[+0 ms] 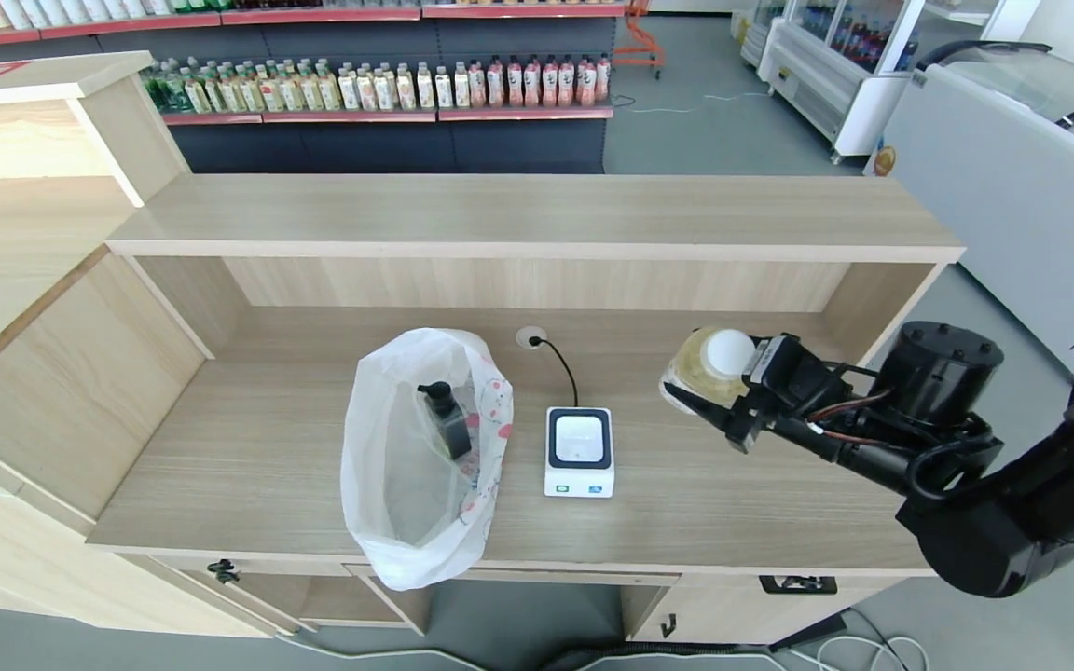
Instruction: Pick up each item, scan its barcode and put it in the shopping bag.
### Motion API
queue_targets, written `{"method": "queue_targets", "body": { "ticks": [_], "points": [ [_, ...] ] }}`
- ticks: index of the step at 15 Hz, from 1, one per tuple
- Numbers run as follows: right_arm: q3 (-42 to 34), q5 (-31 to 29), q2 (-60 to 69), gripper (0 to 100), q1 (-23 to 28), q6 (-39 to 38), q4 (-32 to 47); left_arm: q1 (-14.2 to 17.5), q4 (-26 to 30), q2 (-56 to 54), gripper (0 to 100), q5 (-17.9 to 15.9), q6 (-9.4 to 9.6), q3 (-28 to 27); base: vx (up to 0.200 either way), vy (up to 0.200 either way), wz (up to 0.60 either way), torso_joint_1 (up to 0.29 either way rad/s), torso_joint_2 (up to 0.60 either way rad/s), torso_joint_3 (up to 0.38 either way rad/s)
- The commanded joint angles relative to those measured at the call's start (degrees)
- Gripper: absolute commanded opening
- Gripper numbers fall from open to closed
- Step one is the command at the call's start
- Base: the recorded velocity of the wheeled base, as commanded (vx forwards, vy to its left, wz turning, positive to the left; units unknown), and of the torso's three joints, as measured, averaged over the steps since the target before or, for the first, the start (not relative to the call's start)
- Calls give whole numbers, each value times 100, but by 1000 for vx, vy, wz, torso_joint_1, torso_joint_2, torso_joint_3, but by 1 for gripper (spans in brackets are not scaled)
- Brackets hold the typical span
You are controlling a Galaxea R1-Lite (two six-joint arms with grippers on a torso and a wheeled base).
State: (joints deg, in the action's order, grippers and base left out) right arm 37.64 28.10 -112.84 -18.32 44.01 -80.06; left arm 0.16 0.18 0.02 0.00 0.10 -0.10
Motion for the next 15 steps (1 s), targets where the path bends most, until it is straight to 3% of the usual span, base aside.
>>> {"method": "queue_targets", "body": {
  "ticks": [1,6,15],
  "points": [
    [15,90,-256,0,22,20,-1,2,-1,-2,100,0,8,1,0,200,0,2,7,2],
    [15,635,-1012,0,162,99,-889,2,-1,-2,100,0,-1,1,0,40,0,0,1,0],
    [604,1119,-1751,0,382,152,-942,2,-1,-2,100,0,-1,1,0,0,0,0,0,0]
  ]
}}
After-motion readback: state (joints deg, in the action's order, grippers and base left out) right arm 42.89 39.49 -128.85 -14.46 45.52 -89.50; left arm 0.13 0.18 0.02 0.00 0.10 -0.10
